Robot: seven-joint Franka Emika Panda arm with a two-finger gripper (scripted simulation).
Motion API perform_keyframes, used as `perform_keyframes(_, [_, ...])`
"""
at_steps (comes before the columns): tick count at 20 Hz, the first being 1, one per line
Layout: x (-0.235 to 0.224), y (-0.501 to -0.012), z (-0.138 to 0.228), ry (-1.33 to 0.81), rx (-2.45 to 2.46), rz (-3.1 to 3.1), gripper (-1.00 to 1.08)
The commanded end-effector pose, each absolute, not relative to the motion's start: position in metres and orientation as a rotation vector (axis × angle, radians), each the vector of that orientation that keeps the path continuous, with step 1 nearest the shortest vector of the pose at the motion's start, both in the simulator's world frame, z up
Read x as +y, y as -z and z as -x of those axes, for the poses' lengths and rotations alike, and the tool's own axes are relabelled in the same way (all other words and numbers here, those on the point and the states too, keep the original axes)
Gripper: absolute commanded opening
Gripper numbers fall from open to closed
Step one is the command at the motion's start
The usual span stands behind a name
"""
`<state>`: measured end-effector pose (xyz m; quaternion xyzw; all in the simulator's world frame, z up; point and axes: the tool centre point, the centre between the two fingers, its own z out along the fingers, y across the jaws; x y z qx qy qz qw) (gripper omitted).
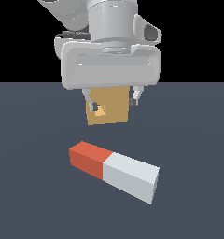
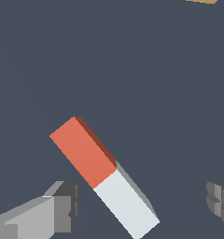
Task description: Insert the peg into the horizontal hole in a box.
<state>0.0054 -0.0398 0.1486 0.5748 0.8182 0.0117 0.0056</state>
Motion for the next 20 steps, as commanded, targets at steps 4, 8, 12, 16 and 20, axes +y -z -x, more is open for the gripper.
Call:
perform_keyframes(4, [-0.054, -0.134, -0.007, -0.031, 2.673, -1.633, 1.00])
perform_keyframes(8, [-0.065, -0.124, -0.009, -0.027, 2.749, -1.506, 1.00])
perform_keyframes(12, [-0.076, -0.113, -0.012, -0.022, 2.820, -1.372, 1.00])
perform_keyframes(16, [-0.086, -0.102, -0.017, -0.017, 2.886, -1.231, 1.00])
perform_keyframes(20, [-0.096, -0.091, -0.022, -0.011, 2.941, -1.097, 1.00])
